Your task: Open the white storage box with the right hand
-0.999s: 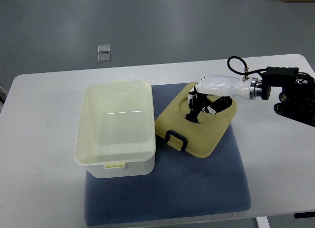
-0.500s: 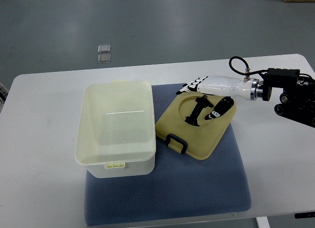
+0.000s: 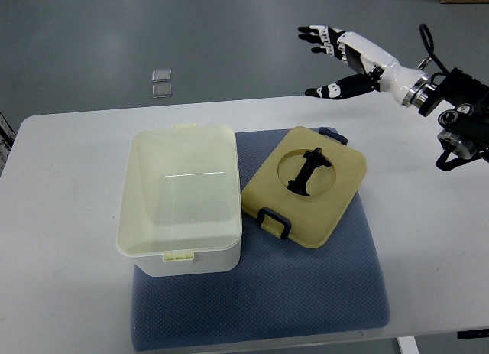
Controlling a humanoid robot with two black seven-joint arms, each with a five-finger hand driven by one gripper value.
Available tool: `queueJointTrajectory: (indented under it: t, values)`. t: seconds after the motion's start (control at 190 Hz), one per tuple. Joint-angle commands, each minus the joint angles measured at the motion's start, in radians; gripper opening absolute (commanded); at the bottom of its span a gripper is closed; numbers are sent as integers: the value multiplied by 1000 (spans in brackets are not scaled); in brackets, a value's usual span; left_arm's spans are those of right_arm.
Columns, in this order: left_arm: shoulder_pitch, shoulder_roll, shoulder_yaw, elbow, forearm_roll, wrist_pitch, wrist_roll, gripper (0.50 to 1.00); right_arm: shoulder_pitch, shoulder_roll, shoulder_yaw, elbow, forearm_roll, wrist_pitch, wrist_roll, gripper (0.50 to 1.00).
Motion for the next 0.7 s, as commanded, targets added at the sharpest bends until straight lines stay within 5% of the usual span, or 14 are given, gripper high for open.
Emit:
queueJointTrajectory:
  t: [0.0, 0.126, 0.368, 0.563, 0.694]
  values:
    - [0, 0, 0, 0, 0, 0, 0, 1000, -35, 53, 61, -34, 160, -14, 0, 913]
    - [-1, 0, 0, 2, 0, 0, 0, 1000, -55, 95, 67, -80, 274, -52, -5, 913]
    - [0, 0, -3, -3, 0, 0, 0, 1000, -69, 104, 68, -106, 582, -60, -212, 913]
    - [-1, 0, -3, 0, 0, 0, 0, 1000, -98, 138, 72, -106, 613, -50, -212, 915]
    - [-1, 0, -3, -2, 0, 0, 0, 1000, -138, 204, 134, -108, 611, -57, -157, 930]
